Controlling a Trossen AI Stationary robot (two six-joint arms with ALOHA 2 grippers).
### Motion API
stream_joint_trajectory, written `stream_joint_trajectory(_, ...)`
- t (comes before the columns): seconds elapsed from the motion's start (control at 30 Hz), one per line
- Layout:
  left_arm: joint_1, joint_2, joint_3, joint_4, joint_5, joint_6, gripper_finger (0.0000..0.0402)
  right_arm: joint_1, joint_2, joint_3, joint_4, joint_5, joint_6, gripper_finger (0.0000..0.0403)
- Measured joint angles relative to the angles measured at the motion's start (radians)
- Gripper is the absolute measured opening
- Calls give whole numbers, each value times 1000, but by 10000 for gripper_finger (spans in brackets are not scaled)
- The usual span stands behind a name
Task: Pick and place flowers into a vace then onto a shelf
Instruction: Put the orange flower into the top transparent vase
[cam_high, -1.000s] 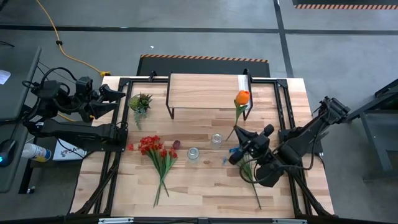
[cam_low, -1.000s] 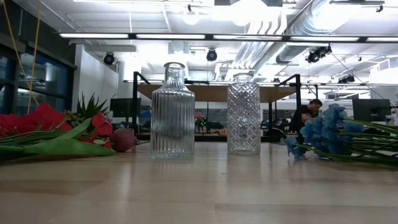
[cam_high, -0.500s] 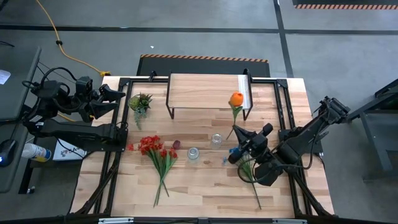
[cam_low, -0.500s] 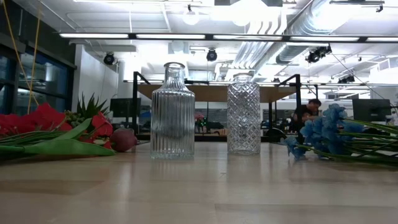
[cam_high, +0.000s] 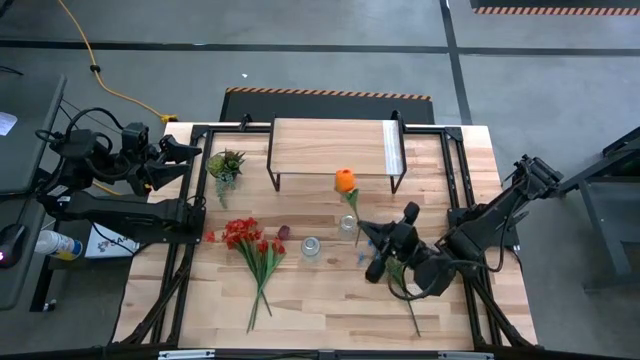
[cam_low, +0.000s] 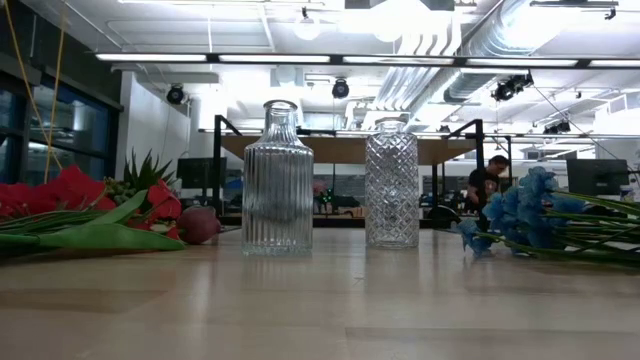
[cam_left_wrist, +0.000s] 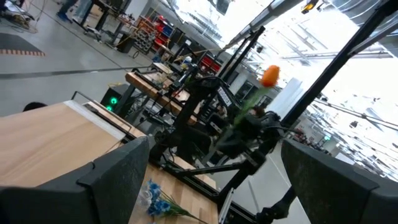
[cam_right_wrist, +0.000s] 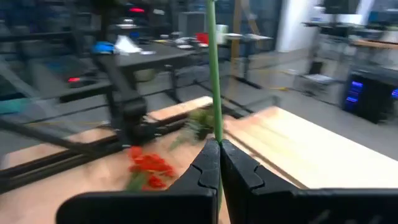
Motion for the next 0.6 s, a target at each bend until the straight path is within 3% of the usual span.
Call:
stream_joint_trajectory(0.27,0,0,0,-1,0,0,399,-48,0,0,379,-386,-397,0)
stream_joint_trajectory(0.6,0,0,0,-20,30,0,399,-208,-5,0,401,-868,-359,0)
